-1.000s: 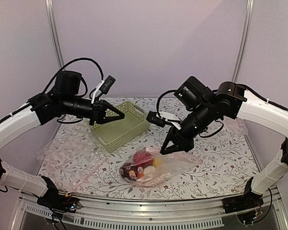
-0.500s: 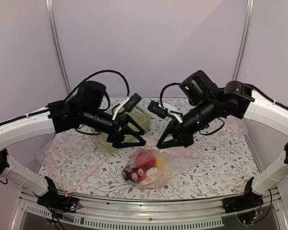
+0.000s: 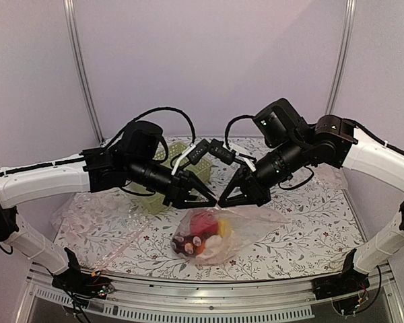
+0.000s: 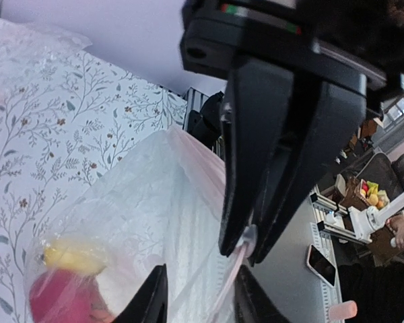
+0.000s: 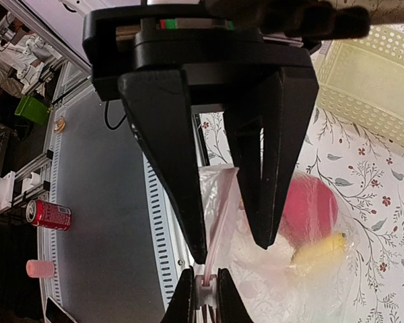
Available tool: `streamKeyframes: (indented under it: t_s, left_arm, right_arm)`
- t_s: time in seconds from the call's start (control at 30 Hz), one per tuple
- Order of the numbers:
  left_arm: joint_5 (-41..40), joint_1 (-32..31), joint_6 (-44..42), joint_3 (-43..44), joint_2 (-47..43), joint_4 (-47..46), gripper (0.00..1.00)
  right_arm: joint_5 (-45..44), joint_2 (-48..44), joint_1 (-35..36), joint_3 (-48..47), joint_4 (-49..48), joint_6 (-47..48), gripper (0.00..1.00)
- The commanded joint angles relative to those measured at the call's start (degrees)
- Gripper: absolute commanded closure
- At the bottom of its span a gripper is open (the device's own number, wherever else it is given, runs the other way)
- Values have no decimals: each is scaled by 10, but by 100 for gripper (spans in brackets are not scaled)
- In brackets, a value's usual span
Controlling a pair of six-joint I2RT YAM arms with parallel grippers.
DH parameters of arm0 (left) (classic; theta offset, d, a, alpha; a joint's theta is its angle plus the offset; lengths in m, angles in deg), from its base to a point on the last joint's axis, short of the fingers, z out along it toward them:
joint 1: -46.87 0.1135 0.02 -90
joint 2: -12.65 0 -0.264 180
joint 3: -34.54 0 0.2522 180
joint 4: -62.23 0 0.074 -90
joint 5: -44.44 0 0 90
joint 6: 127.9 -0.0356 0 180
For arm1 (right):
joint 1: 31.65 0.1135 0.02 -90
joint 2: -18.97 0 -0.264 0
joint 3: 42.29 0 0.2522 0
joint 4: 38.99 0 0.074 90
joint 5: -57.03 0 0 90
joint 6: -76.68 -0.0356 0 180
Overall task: Place the food in the zip-top bag and seal the zipper
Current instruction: Hold the zipper from the zipper food storage bag.
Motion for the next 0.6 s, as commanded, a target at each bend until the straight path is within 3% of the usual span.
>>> streamKeyframes:
  t_s: [0.0, 0.07, 0.17, 0.33, 0.57]
  left_arm:
    - [3, -9, 8, 0, 2, -20, 80]
    - [1, -9, 21, -3, 1, -32, 100]
    - [-43, -9, 42, -14, -7, -33, 100]
    - [-196, 8, 54, -55, -66, -16, 100]
    - [-159, 60, 52, -47, -81, 22, 100]
  right_arm:
    - [7, -18, -1, 13, -4, -5, 100]
    - [-7, -16, 0, 16, -1, -6, 100]
    - [-40, -13, 6, 18, 11, -5, 100]
    - [-116, -5, 13, 22, 70, -5, 100]
    - [-113, 1, 10, 25, 173, 33, 100]
